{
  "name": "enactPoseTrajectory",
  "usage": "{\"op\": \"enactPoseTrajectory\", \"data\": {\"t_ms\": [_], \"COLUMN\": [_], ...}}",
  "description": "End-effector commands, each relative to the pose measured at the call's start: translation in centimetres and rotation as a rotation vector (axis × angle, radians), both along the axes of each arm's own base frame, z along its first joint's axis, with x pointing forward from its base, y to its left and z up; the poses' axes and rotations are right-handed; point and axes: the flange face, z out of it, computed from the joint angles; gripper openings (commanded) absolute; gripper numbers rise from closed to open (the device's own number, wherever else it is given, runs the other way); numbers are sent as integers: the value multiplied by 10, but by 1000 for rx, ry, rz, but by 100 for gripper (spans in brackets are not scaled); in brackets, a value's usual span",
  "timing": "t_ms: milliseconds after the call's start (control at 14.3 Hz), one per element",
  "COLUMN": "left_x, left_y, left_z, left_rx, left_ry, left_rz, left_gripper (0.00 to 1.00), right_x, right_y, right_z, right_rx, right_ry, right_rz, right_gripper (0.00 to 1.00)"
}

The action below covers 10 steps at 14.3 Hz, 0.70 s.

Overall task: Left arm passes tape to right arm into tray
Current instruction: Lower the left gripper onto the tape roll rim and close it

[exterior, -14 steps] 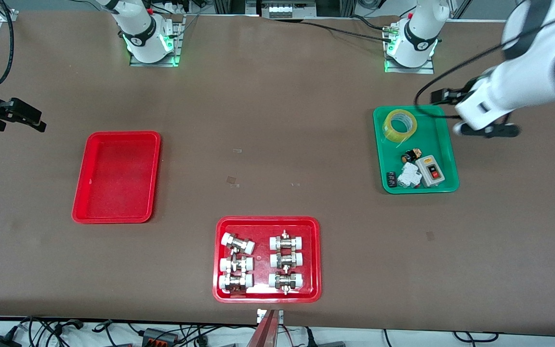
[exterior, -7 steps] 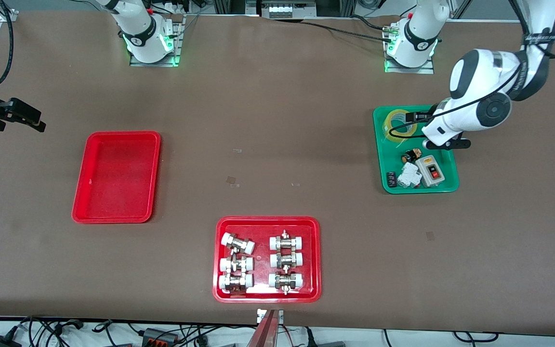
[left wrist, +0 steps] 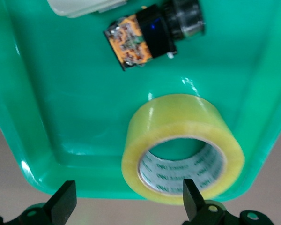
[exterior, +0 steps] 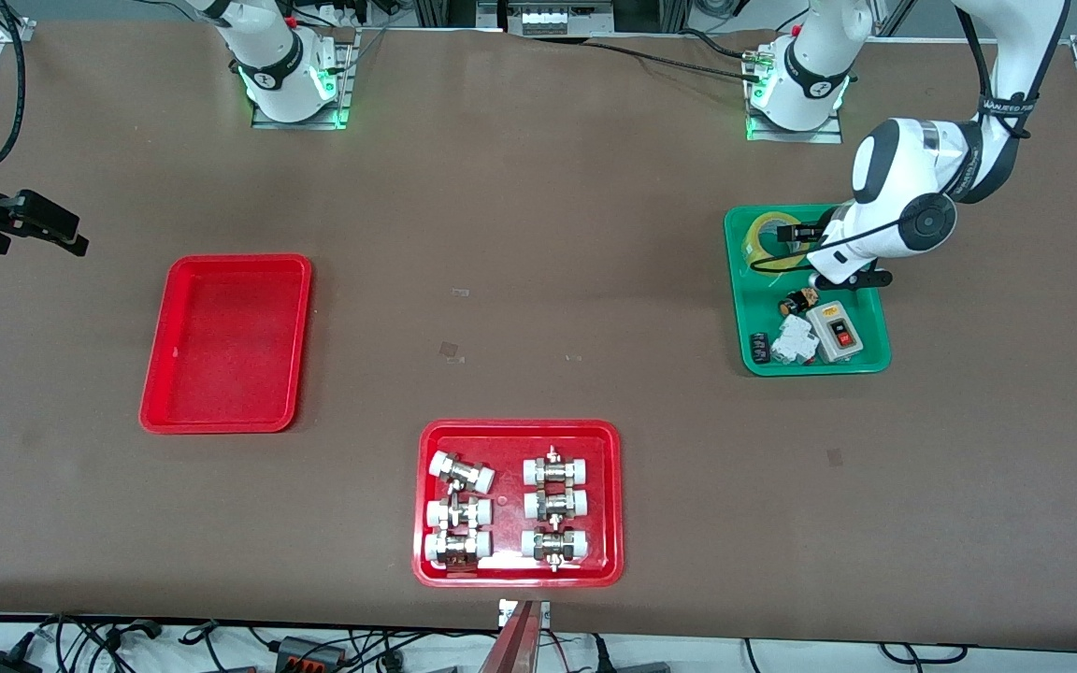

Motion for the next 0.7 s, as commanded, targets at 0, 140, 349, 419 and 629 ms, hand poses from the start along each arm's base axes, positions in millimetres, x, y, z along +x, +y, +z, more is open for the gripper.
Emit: {"op": "enactPoseTrajectory", "data": {"t_ms": [0, 140, 349, 419, 629], "left_x": [-2, -3, -5, -6, -6], "left_y": [13, 13, 11, 10, 10], "left_z": [-10, -12, -17, -17, -18], "left_rx": [-39, -51, -65, -68, -73], "left_ry": [4, 7, 21, 21, 25], "left_rz": [-5, 9, 32, 36, 44], "left_gripper": [88, 64, 44, 40, 32], "right_x": [-6, -6, -5, -6, -5], "right_y": [-2, -2, -2, -2, -2], "right_z": [3, 3, 4, 3, 4], "right_rx": [-2, -1, -1, -1, -1], "right_ry": [3, 3, 1, 3, 0], "right_rz": [10, 9, 8, 8, 8], "right_gripper": [100, 100, 100, 100, 100]}}
